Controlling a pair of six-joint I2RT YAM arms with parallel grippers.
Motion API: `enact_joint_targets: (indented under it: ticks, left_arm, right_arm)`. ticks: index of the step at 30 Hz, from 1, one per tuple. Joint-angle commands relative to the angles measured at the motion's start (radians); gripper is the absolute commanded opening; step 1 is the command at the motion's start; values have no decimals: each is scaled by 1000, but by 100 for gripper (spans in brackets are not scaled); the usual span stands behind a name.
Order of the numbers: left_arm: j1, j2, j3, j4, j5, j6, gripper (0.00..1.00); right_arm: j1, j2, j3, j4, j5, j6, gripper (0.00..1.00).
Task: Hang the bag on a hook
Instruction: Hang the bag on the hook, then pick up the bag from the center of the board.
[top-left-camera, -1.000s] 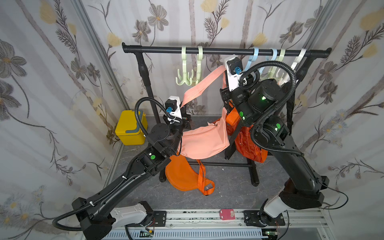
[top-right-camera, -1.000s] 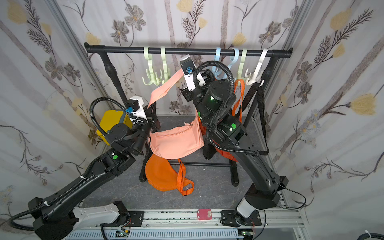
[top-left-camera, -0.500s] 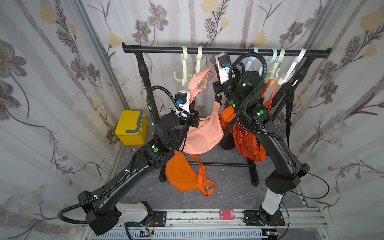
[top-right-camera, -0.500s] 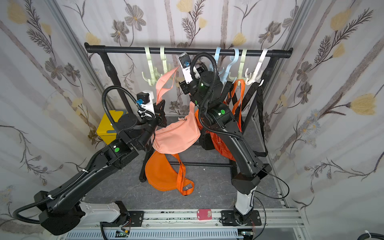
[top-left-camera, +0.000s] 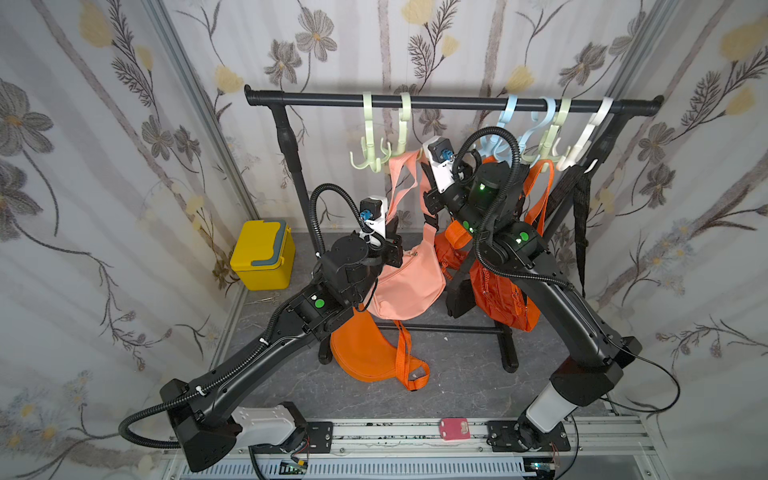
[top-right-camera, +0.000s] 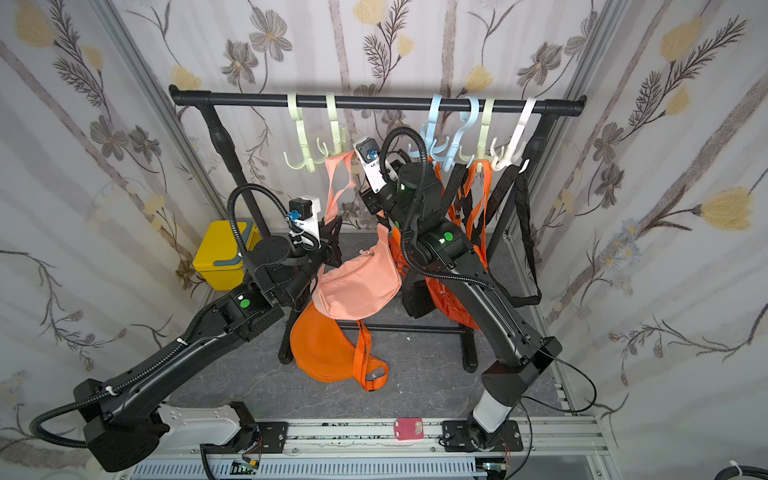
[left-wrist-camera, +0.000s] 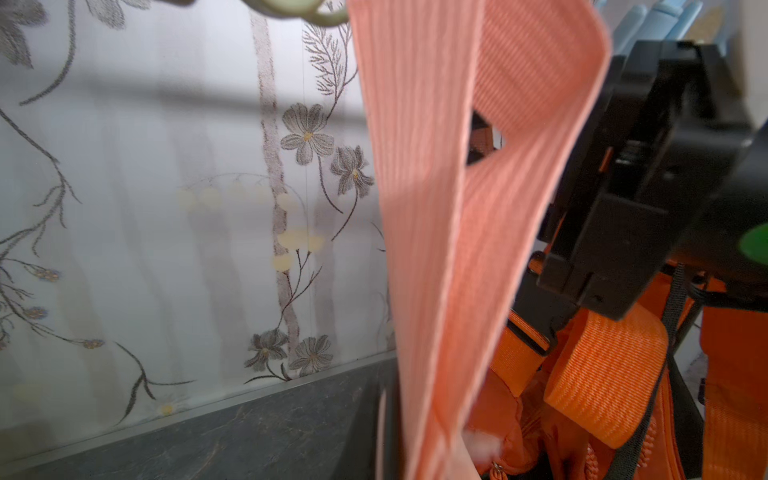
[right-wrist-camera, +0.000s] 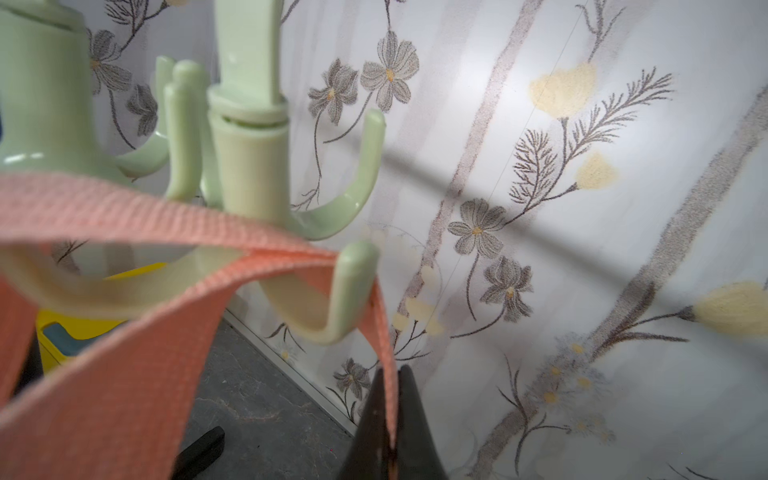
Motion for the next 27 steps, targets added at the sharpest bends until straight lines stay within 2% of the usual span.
enact_joint_targets:
  ticks: [1,2,3,4,6,9,11,12,13,14,15,17,19,21,24,27]
  left_arm:
    - [-2,0,-21,0,97,-42,18]
    - [-3,0,-24,-2,116,-52,29]
    - [-5,0,-29,-3,130,-61,45]
    - [-7,-1,-38,-3,139,-78,54]
    - [-8,-38,-64,1,146,-116,65]
    - [-9,-101,-141,10,130,-177,88]
    - [-10,-154,-194,14,102,-216,96]
    - [-10,-185,-221,9,87,-235,99]
    - [-9,-212,-243,1,75,-252,100]
    - [-10,-243,-268,-13,58,-273,100]
    - [-10,-276,-291,-34,36,-297,100]
    - [-9,-326,-320,-105,-23,-356,100]
    - [-10,-368,-341,-217,-98,-446,100]
    - [-9,-418,-396,-319,-148,-562,100]
    - [-8,-495,-547,-397,-189,-723,100]
    - [-8,-539,-693,-418,-187,-860,100]
  right_arm:
    - [-13,-76,-84,43,138,9,0]
    - [-21,-112,-127,62,171,7,0]
    - [-27,-140,-164,84,198,5,0]
    - [-35,-174,-211,113,228,4,0]
    - [-53,-230,-279,164,282,4,0]
    - [-61,-280,-328,180,320,-1,0]
    - [-59,-306,-357,180,314,6,0]
    - [-55,-319,-375,183,302,12,2]
    - [-50,-332,-394,190,298,18,9]
    - [-43,-349,-421,198,288,24,19]
    - [-34,-368,-448,207,279,33,33]
    - [-6,-396,-483,193,256,52,56]
    - [49,-428,-541,190,296,53,65]
    - [120,-486,-664,252,366,59,75]
    - [212,-575,-864,315,399,151,94]
    - [309,-631,-1076,349,456,287,100]
